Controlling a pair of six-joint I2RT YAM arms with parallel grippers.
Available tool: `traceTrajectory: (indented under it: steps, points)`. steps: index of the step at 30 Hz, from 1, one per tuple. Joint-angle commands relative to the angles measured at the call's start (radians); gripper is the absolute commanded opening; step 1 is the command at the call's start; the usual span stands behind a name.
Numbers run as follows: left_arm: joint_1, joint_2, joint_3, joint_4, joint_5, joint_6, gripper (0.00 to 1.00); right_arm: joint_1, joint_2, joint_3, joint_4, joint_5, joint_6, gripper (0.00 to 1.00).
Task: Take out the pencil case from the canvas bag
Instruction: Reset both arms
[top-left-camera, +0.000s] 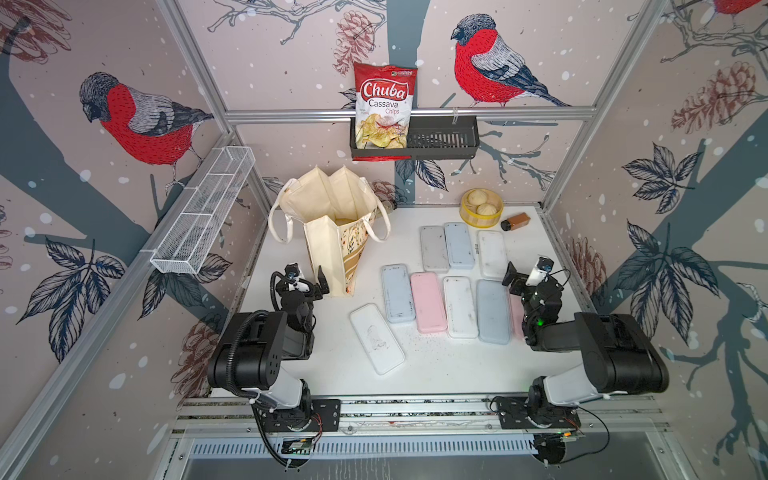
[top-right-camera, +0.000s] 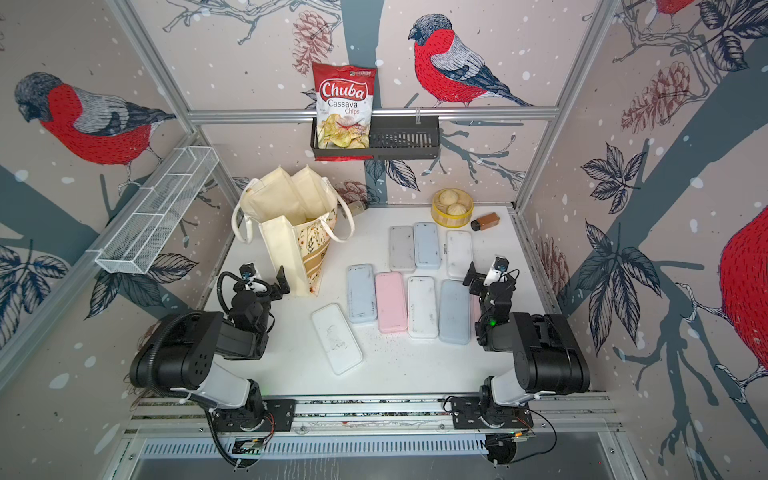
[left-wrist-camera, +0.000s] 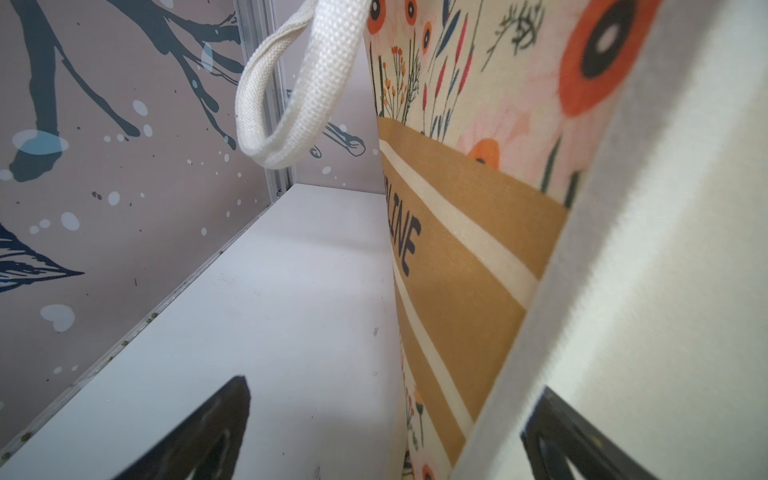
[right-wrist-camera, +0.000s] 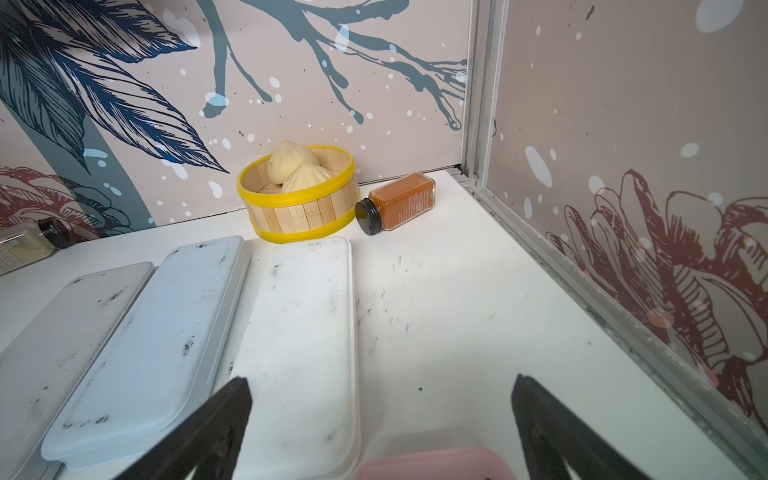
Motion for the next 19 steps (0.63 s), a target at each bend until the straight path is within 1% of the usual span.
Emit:
traceTrajectory:
  steps: [1,19]
  points:
    - [0.003,-0.002,0.003,0.029,0.008,0.018,1.0,0.002,-0.002,0.005,0.002,0.005,-0.004,1.0]
    - [0.001,-0.002,0.005,0.024,0.002,0.02,1.0,0.001,-0.002,0.005,0.0,0.006,-0.004,1.0]
